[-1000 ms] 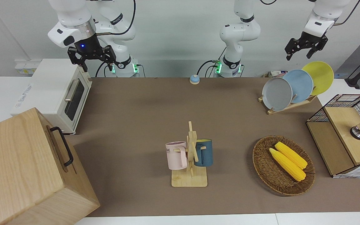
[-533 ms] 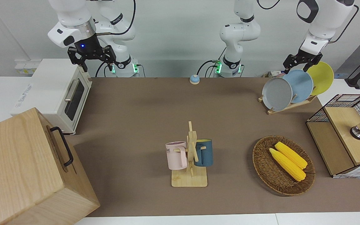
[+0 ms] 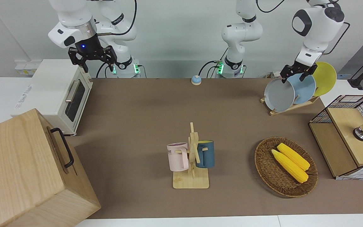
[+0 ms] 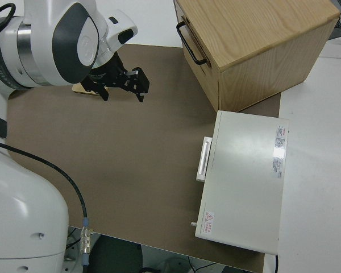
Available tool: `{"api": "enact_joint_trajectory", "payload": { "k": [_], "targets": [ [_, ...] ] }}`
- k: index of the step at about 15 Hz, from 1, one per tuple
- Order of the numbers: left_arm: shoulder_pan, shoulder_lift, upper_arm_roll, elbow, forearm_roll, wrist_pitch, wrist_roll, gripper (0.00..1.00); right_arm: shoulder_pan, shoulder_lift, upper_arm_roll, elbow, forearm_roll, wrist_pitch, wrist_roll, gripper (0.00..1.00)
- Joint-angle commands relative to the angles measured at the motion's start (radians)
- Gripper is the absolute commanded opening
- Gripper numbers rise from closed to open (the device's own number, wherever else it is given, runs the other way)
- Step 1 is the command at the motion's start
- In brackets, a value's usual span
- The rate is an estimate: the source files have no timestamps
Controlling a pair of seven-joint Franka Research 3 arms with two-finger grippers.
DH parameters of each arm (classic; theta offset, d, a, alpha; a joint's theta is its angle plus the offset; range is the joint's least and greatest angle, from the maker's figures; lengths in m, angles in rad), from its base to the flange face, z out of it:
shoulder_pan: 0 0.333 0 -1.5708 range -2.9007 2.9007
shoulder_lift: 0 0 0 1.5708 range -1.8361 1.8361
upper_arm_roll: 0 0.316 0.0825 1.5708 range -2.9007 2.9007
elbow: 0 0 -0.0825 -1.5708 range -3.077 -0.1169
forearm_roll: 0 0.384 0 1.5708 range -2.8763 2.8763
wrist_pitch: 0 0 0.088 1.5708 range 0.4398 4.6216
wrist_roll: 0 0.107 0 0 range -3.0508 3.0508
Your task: Pick gray plate from low plate rack and place it on table with left arm
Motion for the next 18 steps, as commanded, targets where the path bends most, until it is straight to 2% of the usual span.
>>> {"api": "enact_joint_trajectory", "payload": {
  "k": [1, 9, 15, 16, 18],
  "targets": [
    [0.005, -0.036, 0.014, -0.081, 0.015, 0.078, 0.009, 1.00, -0.007, -0.002, 0.007, 0.006, 0.007, -0.014, 0.000, 0.987],
    [0.006, -0.034, 0.031, -0.173, 0.018, 0.190, 0.018, 0.99, -0.007, -0.002, 0.007, 0.006, 0.007, -0.014, 0.000, 0.990],
    [0.028, -0.028, 0.042, -0.180, 0.019, 0.201, 0.061, 0.99, -0.007, -0.002, 0.007, 0.006, 0.007, -0.014, 0.000, 0.987],
    [0.028, -0.028, 0.042, -0.180, 0.019, 0.201, 0.061, 0.98, -0.007, -0.002, 0.007, 0.006, 0.007, -0.014, -0.001, 0.987],
    [0.028, -0.027, 0.042, -0.180, 0.019, 0.202, 0.061, 0.84, -0.007, -0.002, 0.007, 0.006, 0.007, -0.014, 0.000, 0.990]
  ]
}}
